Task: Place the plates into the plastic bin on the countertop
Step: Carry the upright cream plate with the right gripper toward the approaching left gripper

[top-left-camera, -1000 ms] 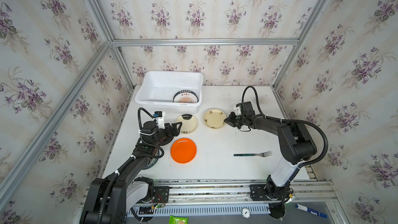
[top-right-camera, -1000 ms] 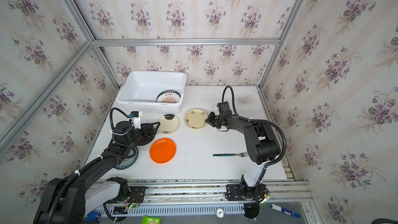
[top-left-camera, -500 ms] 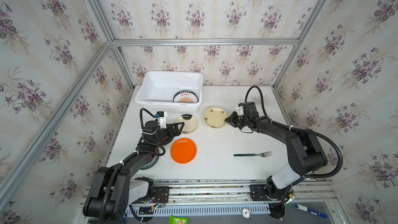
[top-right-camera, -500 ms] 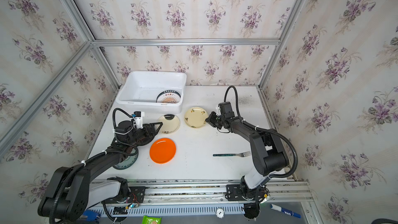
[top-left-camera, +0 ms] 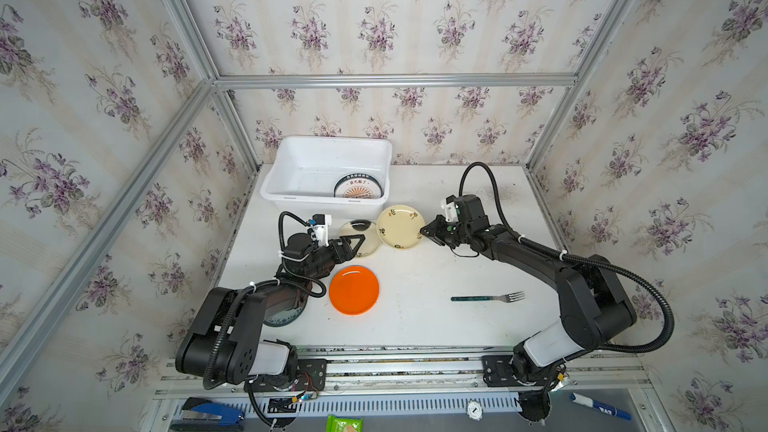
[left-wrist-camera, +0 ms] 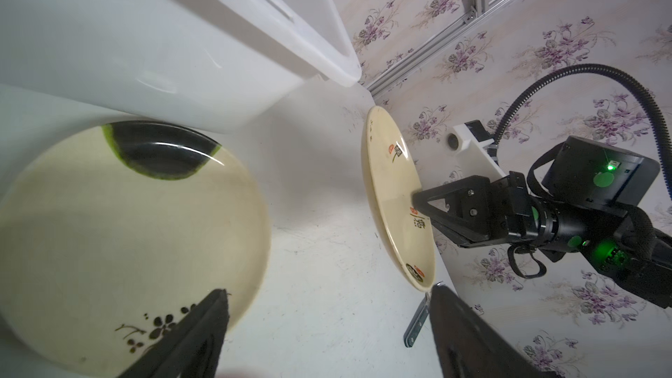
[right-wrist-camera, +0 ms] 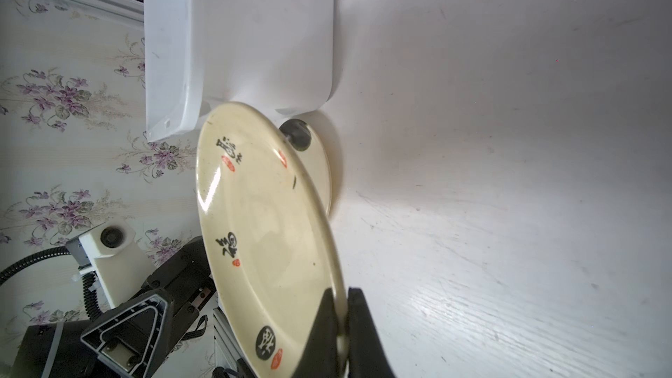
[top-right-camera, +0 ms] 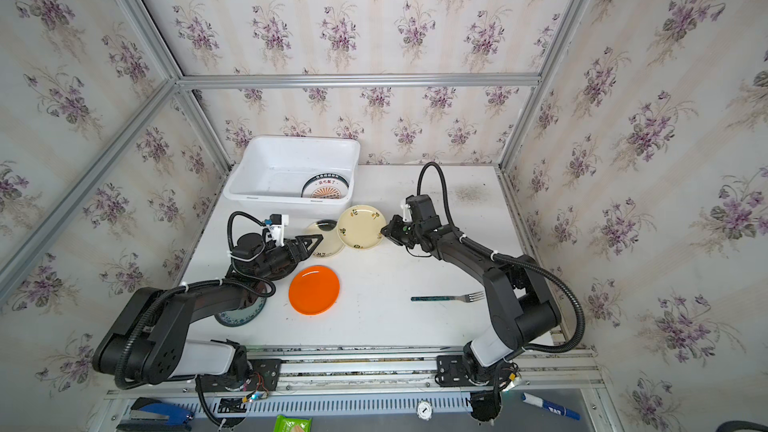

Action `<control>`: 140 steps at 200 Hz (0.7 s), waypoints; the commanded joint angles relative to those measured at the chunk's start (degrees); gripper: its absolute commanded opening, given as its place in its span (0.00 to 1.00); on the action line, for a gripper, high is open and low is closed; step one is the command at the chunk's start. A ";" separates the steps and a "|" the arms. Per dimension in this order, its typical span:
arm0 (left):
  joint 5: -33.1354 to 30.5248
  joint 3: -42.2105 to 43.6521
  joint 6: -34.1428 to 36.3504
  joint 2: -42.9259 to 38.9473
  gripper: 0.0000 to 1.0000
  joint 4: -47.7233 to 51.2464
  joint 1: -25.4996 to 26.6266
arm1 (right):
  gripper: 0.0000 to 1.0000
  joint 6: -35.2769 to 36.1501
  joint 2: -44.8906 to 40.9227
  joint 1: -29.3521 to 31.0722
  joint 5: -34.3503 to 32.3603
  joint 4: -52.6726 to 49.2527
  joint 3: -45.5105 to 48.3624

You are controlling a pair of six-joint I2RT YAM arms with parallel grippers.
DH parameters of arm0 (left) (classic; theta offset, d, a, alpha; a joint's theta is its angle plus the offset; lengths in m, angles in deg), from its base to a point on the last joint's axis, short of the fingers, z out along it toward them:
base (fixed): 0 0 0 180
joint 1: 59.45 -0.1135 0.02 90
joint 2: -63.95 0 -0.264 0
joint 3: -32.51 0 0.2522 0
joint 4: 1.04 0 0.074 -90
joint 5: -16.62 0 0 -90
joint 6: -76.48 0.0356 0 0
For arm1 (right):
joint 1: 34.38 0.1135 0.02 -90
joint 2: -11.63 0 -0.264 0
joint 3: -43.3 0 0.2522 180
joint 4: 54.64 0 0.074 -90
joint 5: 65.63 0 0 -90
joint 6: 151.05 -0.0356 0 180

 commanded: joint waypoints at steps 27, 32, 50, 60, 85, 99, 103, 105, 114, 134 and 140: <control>0.00 -3.12 -1.64 2.39 0.77 -3.08 3.73 | 0.00 -1.05 0.09 2.09 0.01 2.42 -2.03; -0.09 -3.40 -1.66 2.75 0.74 -3.00 4.06 | 0.00 -1.06 0.11 2.21 0.11 2.51 -2.08; -0.16 -4.61 -2.27 3.88 0.68 -3.00 4.98 | 0.00 -1.41 -0.15 2.57 0.31 2.94 -1.99; -0.18 -5.22 -2.55 4.45 0.65 -3.00 5.41 | 0.00 -1.23 -0.39 2.73 0.40 3.13 -1.93; -0.19 -7.14 -3.15 5.81 0.51 -2.12 5.89 | 0.00 -0.65 -0.84 2.93 0.18 2.79 -1.72; 0.38 -8.30 -3.43 6.56 0.40 -2.08 6.00 | 0.00 0.03 -1.16 3.10 -0.12 2.47 -1.61; 0.59 -8.60 -3.50 6.79 0.36 -2.11 6.09 | 0.00 0.31 -1.26 3.18 -0.27 2.18 -1.57; 0.69 -8.75 -3.58 6.84 0.35 -2.05 6.09 | 0.00 0.43 -1.33 3.19 -0.34 2.06 -1.54; 0.83 -9.41 -3.70 7.31 0.30 -1.80 6.18 | 0.00 1.06 -1.54 3.19 -0.51 1.77 -1.54; 1.46 -10.52 -3.84 8.36 0.20 -1.35 6.27 | 0.00 2.31 -2.21 3.28 -0.61 1.45 -1.34; 1.39 -10.71 -3.93 8.64 0.18 -1.33 6.34 | 0.00 2.58 -2.38 3.28 -0.67 1.53 -1.20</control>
